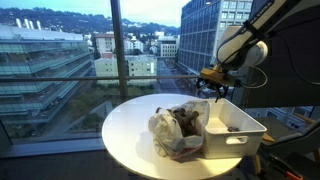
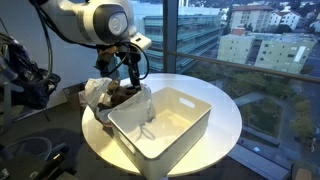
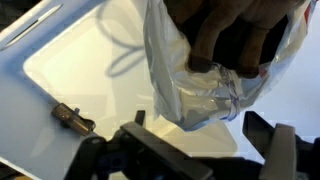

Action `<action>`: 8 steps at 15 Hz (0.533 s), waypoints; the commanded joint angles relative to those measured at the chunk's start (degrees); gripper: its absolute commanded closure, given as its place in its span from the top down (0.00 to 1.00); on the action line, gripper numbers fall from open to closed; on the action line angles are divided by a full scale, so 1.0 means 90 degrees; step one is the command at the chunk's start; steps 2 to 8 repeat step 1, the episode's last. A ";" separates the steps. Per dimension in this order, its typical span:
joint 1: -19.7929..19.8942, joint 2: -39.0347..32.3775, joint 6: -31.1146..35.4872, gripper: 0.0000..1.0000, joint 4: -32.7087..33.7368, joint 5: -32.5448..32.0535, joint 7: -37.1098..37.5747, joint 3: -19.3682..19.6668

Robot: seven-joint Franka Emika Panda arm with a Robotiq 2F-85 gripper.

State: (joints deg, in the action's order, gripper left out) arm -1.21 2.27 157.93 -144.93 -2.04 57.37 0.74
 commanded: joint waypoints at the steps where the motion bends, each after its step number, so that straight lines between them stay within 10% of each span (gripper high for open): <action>1: 0.0085 -0.0018 -0.0005 1.00 0.0003 0.0024 -0.0029 -0.0079; 8: 0.0085 -0.0018 -0.0005 1.00 0.0003 0.0024 -0.0029 -0.0079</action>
